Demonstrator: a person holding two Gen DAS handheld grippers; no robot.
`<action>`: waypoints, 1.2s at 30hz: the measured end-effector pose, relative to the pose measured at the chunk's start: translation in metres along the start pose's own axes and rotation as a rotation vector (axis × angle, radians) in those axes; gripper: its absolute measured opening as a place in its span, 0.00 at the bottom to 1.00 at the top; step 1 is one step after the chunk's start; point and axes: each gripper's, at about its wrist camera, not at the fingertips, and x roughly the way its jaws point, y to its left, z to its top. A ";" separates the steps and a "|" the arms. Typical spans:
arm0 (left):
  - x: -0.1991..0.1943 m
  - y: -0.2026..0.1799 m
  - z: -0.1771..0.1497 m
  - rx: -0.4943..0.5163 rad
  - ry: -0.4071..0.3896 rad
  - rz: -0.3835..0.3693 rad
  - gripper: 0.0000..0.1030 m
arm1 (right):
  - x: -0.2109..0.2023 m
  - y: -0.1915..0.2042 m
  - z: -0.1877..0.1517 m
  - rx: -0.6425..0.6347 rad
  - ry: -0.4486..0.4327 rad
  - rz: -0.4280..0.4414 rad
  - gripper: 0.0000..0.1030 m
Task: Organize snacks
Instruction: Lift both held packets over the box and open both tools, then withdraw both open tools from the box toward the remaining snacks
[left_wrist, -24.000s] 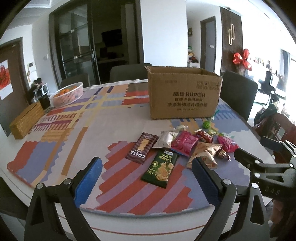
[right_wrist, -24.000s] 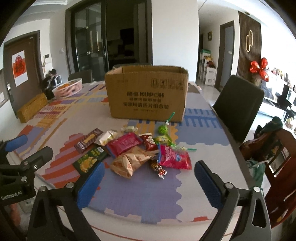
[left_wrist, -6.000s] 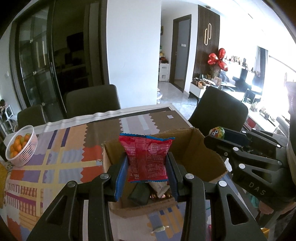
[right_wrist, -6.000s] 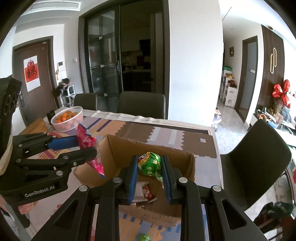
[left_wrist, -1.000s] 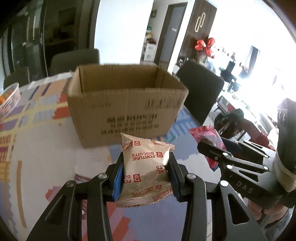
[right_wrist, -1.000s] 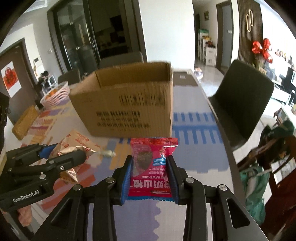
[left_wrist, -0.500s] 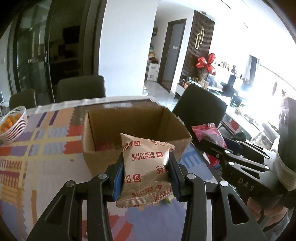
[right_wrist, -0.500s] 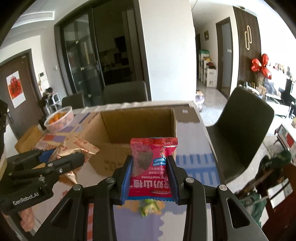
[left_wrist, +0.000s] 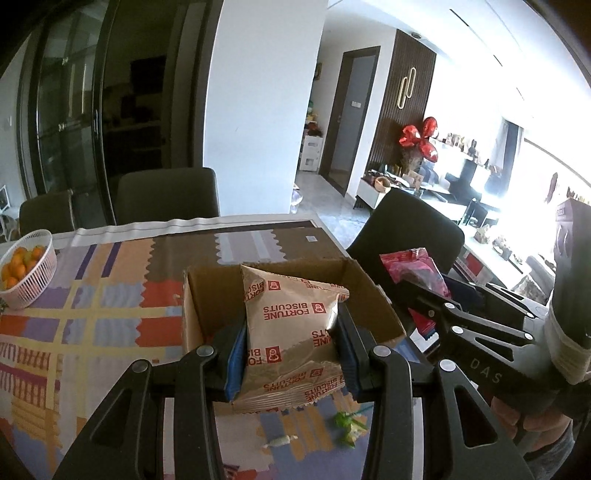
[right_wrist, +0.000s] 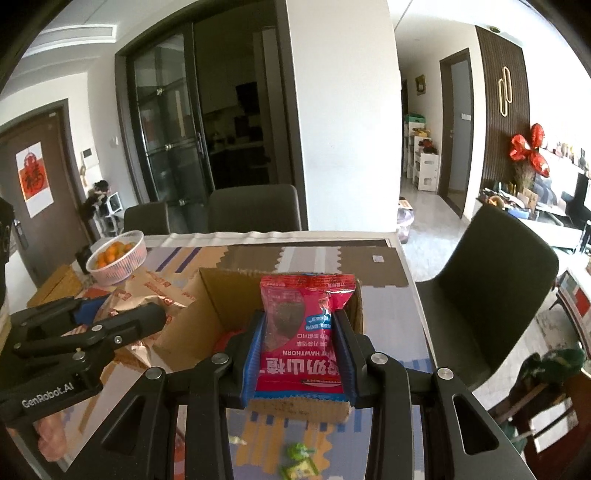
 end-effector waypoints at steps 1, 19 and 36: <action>0.004 0.002 0.003 -0.002 0.007 0.000 0.41 | 0.003 0.000 0.003 -0.004 0.003 0.000 0.35; 0.073 0.020 0.014 0.003 0.147 0.046 0.41 | 0.069 -0.002 0.014 -0.051 0.125 -0.020 0.36; 0.039 0.005 0.000 0.056 0.083 0.100 0.70 | 0.052 -0.009 0.003 -0.023 0.119 -0.033 0.53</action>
